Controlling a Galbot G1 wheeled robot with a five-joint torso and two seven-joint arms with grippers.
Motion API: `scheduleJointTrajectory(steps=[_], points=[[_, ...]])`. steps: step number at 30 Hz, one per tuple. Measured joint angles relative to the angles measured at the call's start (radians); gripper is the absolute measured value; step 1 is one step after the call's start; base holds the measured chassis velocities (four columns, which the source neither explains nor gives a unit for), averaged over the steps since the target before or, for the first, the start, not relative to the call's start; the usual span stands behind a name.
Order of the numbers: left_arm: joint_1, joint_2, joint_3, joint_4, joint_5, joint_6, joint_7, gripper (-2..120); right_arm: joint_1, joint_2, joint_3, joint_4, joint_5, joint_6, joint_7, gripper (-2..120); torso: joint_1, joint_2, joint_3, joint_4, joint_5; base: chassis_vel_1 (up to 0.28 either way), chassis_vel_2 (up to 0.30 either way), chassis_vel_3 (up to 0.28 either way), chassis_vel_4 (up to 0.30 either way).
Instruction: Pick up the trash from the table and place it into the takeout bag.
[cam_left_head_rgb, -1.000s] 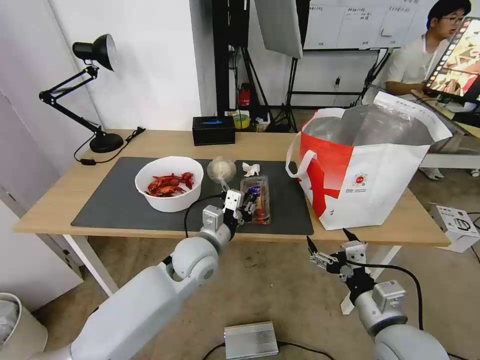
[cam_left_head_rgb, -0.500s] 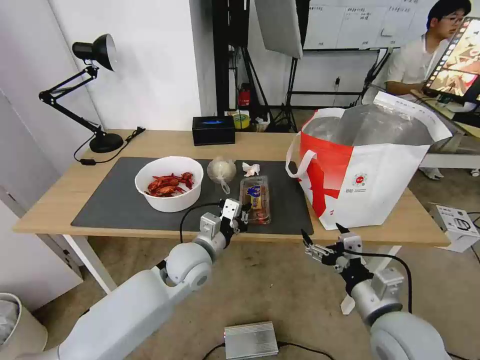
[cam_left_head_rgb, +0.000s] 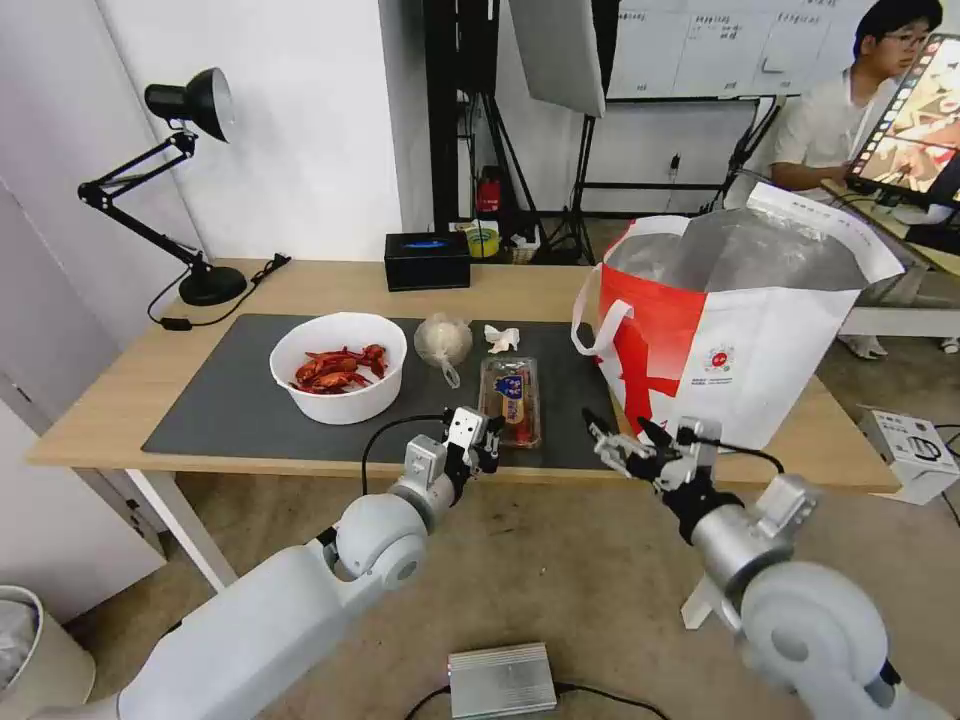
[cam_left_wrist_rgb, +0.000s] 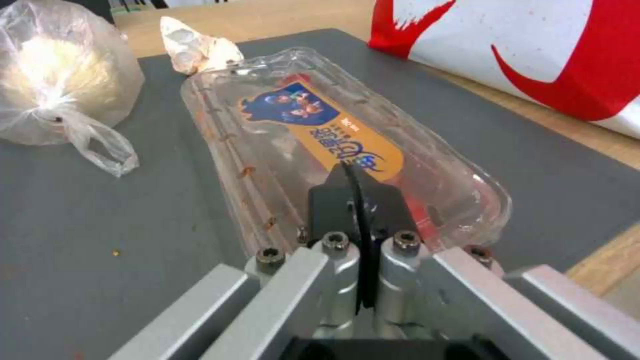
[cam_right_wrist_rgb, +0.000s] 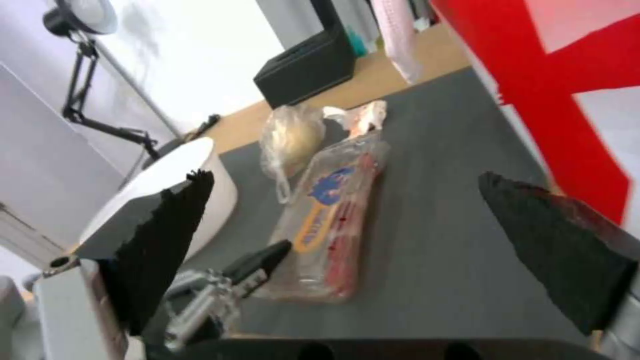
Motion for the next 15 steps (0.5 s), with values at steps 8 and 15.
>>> scheduleJointTrajectory(steps=[8,15], points=[[0.001,0.0,0.0,-0.003,-0.003,-0.003,-0.005,0,0.112,-0.009,-0.04,-0.039,0.232,-0.066,0.102,100,0.0,0.0,0.0,0.0,0.0,0.0,0.0,0.0,0.0],[0.002,-0.005,0.0,-0.006,-0.007,-0.004,-0.014,0,0.252,-0.005,-0.108,-0.128,0.33,-0.109,0.167,100,0.0,0.0,0.0,0.0001,0.0,0.0,0.0,0.0,0.0]])
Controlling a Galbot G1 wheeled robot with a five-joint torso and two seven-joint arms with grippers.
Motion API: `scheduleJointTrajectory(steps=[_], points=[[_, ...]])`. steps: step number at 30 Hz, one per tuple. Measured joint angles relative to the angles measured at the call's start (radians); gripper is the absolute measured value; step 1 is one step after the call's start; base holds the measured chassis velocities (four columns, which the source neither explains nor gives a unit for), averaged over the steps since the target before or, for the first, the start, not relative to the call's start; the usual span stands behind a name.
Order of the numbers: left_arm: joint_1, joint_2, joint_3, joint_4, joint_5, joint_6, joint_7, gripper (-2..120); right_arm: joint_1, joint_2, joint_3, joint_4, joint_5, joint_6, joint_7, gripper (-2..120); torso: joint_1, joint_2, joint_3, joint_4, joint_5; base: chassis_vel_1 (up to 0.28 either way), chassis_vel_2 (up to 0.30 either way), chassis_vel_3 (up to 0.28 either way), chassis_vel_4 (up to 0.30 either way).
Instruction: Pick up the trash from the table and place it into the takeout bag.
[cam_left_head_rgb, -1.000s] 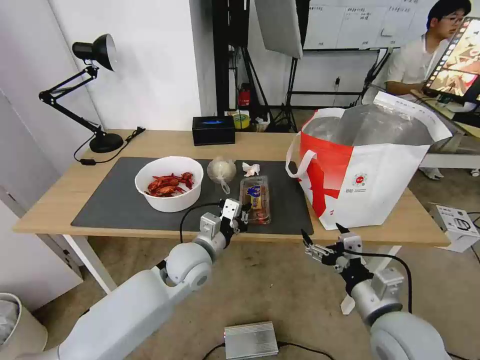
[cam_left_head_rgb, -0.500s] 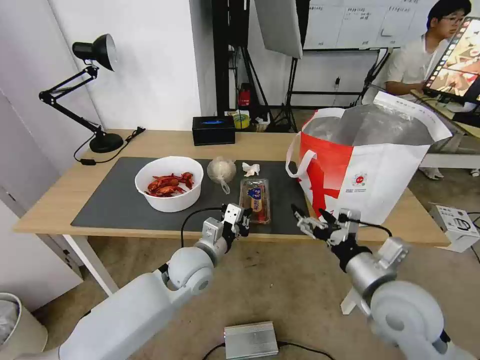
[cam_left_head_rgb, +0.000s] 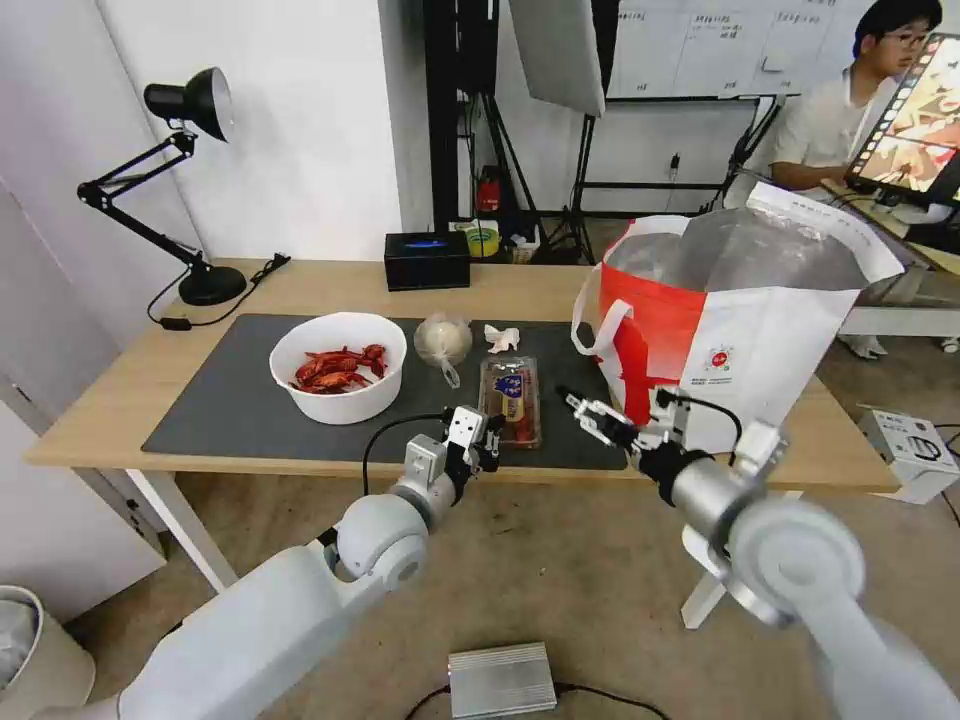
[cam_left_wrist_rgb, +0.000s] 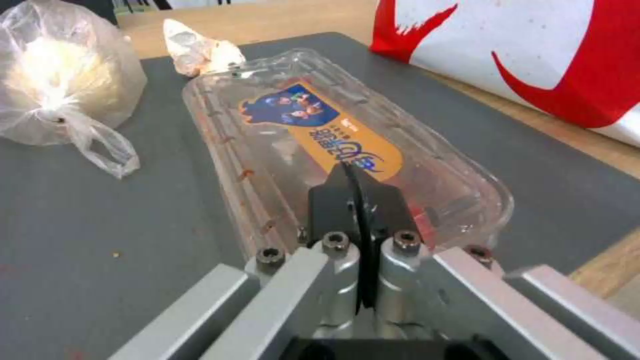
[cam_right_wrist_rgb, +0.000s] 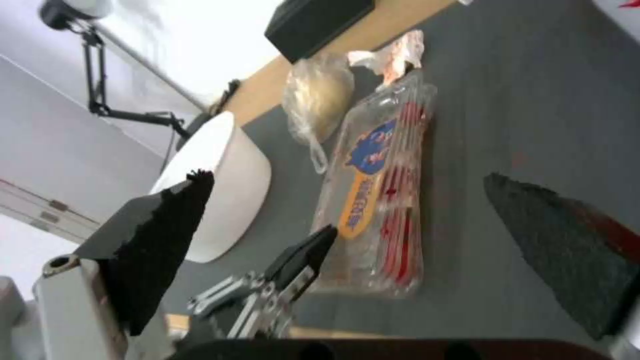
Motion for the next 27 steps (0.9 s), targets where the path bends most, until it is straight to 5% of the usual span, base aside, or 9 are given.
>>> scheduleJointTrajectory(steps=[12,27], points=[[0.004,-0.004,0.0,-0.008,-0.016,-0.001,-0.011,0,0.198,0.046,-0.116,-0.159,0.022,-0.087,0.136,100,0.0,0.0,0.0,0.0001,0.0,0.0,0.0,0.0,0.0],[0.005,-0.01,0.002,-0.024,-0.02,-0.002,-0.026,0,0.327,0.117,-0.191,-0.299,0.034,-0.128,0.177,100,0.0,0.0,0.0,0.0,0.0,0.0,0.0,0.0,0.0]])
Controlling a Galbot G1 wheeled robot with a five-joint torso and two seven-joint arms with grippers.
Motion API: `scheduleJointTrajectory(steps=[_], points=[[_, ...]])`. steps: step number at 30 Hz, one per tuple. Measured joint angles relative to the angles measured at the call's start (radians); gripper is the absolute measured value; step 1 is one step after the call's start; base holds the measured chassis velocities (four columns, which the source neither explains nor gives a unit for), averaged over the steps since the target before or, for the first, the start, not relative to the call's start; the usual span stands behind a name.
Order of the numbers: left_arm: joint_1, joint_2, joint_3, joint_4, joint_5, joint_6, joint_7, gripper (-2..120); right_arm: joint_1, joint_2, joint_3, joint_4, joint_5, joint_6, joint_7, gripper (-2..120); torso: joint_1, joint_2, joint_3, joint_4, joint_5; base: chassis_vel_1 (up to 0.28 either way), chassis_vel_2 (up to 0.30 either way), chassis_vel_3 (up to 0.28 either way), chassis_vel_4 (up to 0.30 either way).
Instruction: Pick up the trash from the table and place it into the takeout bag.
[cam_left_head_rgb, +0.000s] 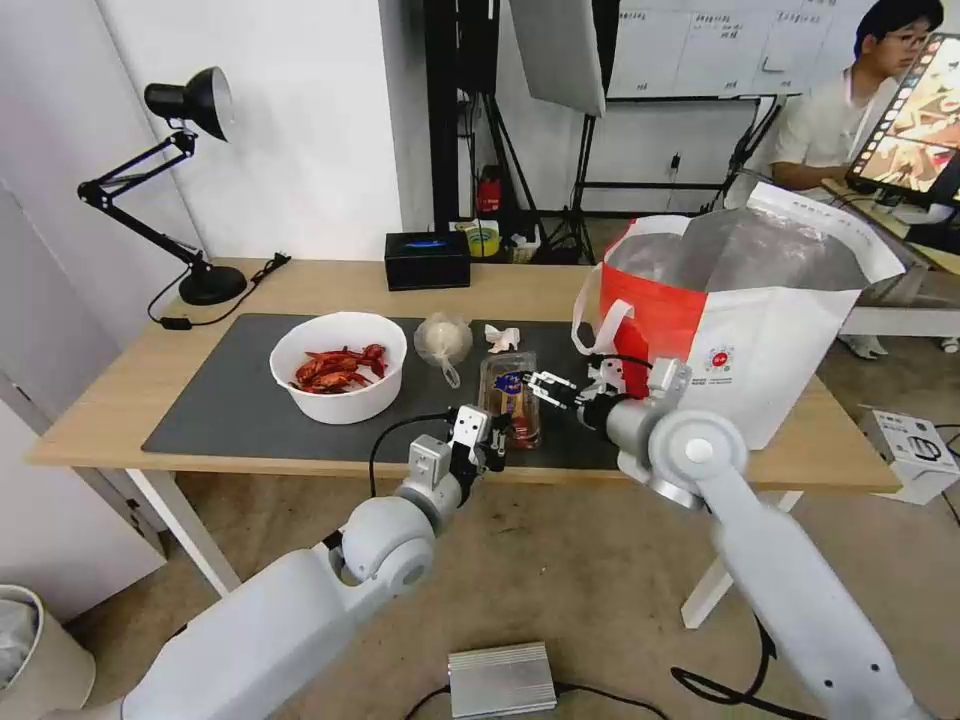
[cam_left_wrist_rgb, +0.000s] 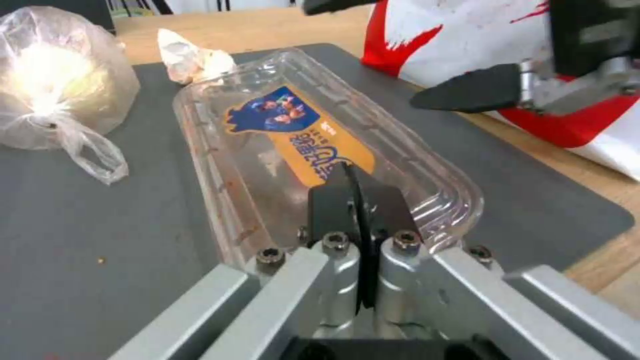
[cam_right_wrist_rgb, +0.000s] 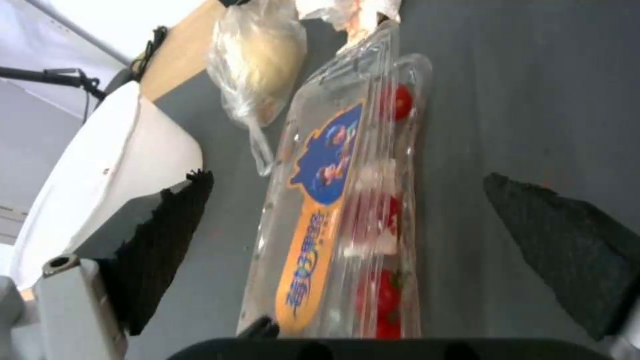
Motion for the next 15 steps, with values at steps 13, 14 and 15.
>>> scheduleJointTrajectory(steps=[13,14,15], points=[[-0.001,-0.021,0.003,-0.002,-0.001,-0.002,-0.002,0,0.069,0.038,-0.032,-0.084,0.018,-0.046,0.036,100,0.0,0.0,0.0,0.0,0.0001,0.0,0.0,0.0,0.0],[-0.002,-0.021,0.004,-0.004,-0.002,-0.002,-0.002,0,0.076,0.043,-0.036,-0.096,0.018,-0.052,0.037,100,0.0,0.0,0.0,0.0,0.0,0.0,0.0,0.0,0.0],[-0.003,-0.021,0.004,-0.004,-0.002,-0.002,-0.002,0,0.079,0.046,-0.038,-0.101,0.018,-0.054,0.037,100,0.0,0.0,0.0,0.0,0.0,0.0,0.0,0.0,0.0]])
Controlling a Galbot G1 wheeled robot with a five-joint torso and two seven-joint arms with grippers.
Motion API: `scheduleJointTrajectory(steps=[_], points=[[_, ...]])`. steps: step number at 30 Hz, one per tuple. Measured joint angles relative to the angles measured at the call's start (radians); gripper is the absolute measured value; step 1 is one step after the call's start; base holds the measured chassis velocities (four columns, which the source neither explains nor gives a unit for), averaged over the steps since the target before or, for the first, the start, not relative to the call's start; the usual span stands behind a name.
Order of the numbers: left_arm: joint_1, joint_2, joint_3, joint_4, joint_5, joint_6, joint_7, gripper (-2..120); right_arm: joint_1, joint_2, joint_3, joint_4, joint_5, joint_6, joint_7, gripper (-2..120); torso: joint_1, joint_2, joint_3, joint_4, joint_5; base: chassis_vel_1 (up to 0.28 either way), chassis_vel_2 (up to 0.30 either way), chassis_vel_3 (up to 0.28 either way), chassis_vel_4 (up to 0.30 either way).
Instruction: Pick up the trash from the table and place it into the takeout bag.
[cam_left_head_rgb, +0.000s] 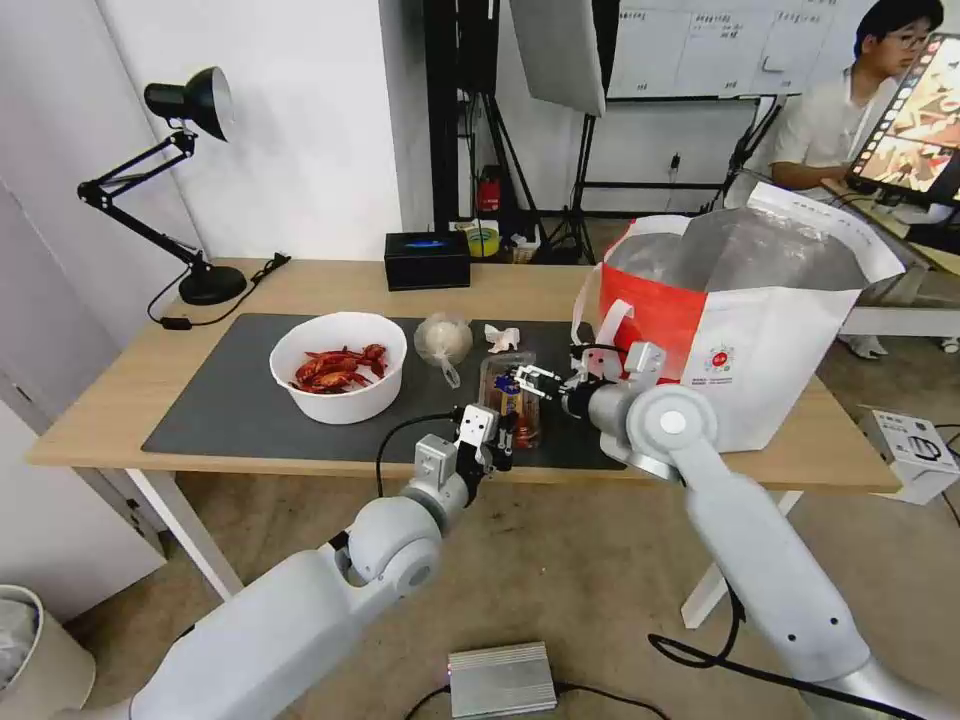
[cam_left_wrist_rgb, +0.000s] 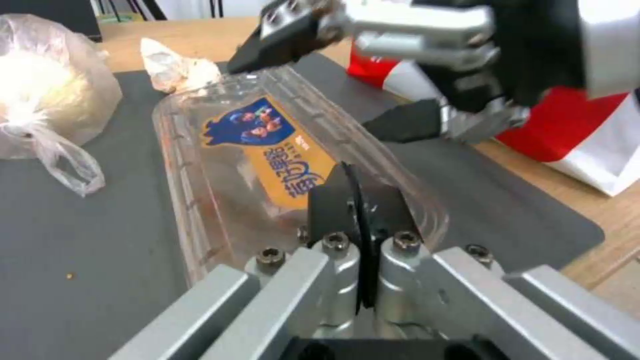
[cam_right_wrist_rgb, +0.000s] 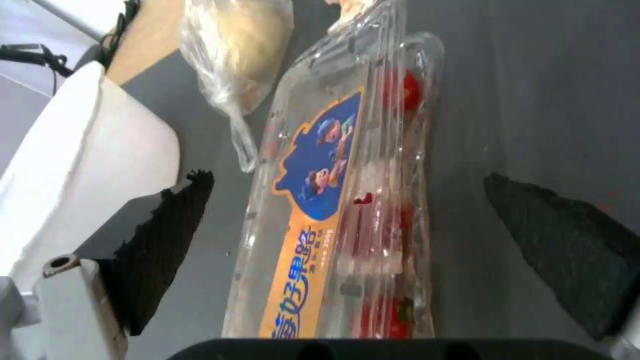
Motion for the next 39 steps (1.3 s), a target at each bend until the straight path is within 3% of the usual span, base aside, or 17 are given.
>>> scheduleJointTrajectory(steps=[39], points=[[0.008,-0.012,-0.001,-0.011,0.002,-0.021,-0.002,0,0.055,0.056,-0.05,-0.102,-0.007,-0.043,-0.005,100,0.0,0.0,0.0,0.0,0.0,0.0,0.0,0.0,0.0]])
